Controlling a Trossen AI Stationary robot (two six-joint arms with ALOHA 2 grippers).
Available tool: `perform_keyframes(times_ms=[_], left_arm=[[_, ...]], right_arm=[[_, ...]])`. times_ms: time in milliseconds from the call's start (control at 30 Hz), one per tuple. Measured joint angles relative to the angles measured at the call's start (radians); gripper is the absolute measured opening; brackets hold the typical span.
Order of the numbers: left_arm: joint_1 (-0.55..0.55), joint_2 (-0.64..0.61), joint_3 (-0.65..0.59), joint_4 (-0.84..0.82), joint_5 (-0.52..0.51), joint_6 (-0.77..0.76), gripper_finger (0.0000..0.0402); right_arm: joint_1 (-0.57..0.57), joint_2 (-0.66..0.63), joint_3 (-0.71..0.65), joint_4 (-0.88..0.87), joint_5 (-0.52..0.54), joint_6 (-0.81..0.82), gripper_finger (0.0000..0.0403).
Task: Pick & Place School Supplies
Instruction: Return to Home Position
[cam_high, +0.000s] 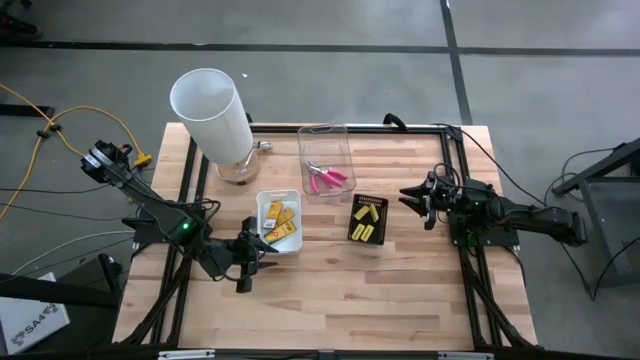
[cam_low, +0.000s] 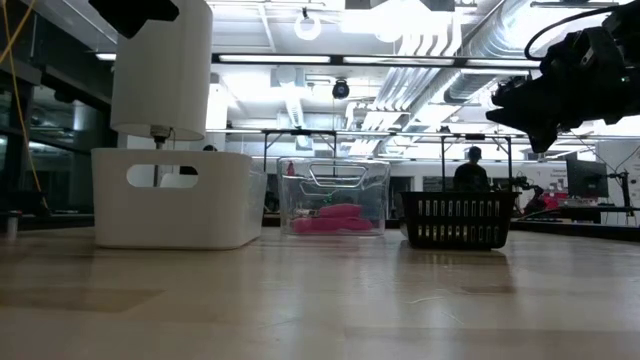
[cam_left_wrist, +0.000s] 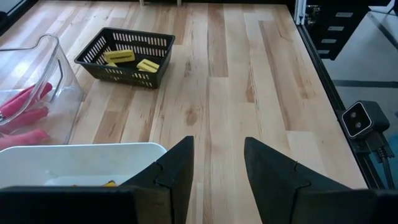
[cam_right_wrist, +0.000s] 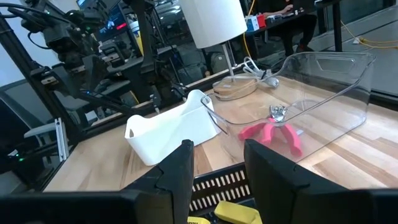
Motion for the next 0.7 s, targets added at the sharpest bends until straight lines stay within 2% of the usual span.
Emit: perform_keyframes(times_ms=[133,300,400,533,700], left_arm=[[0.004,0.000,0.000,-0.002,-0.012,0.007,0.0137],[0.032,-0.023,0.000,-0.004,-0.102,0.062,0.0137],[0.064,-0.050,0.001,-0.005,-0.102,0.114,0.0137],[0.116,-0.079,0.001,-0.004,-0.045,0.203,0.0137],[0.211,-0.124,-0.015,0.011,0.093,0.310,0.0137]], right_arm=[[0.000,0.000,0.000,0.002,0.000,0.000,0.0133],[0.000,0.000,-0.001,0.003,0.000,0.000,0.0133],[0.000,0.000,-0.001,0.003,0.000,0.000,0.0133],[0.000,0.000,-0.001,0.004,0.000,0.000,0.0133],[0.000,0.000,-0.001,0.004,0.000,0.000,0.0133]])
